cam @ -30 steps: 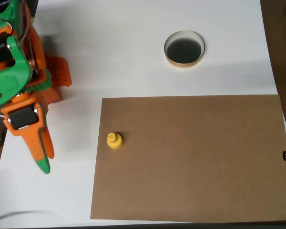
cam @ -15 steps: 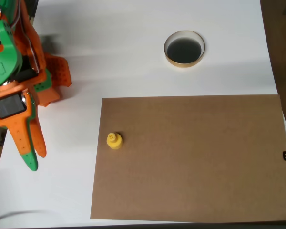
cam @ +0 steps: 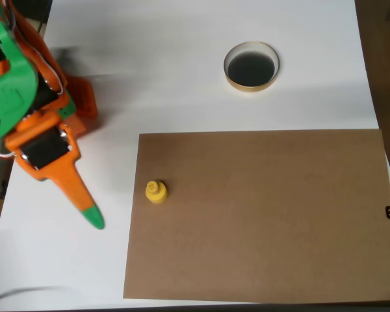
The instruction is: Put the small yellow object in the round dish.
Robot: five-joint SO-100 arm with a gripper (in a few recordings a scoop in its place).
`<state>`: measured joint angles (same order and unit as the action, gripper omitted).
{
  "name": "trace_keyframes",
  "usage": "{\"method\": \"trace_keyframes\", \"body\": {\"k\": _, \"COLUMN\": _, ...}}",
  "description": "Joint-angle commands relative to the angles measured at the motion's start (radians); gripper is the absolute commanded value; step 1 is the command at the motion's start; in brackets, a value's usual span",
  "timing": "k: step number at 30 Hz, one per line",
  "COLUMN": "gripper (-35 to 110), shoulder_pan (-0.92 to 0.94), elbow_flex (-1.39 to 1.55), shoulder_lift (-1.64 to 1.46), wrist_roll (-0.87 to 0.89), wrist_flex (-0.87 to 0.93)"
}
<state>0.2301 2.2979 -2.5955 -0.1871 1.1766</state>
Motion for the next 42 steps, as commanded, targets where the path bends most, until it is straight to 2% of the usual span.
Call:
{"method": "trace_keyframes", "body": {"k": 1, "gripper": 28, "shoulder_pan": -0.041, "elbow_flex": -0.114, "shoulder_lift": 0.08, "wrist_roll": -0.018, "wrist_flex": 0.026}}
{"method": "trace_keyframes", "body": {"k": 14, "gripper": 27, "shoulder_pan": -0.239, "elbow_flex": -0.161, "shoulder_lift": 0.327, "wrist_roll": -0.046, "wrist_flex": 0.141}}
{"method": "trace_keyframes", "body": {"k": 42, "gripper": 27, "shoulder_pan": -0.341, "elbow_flex": -0.118, "shoulder_lift": 0.623, "wrist_roll": -0.025, "wrist_flex": 0.028}}
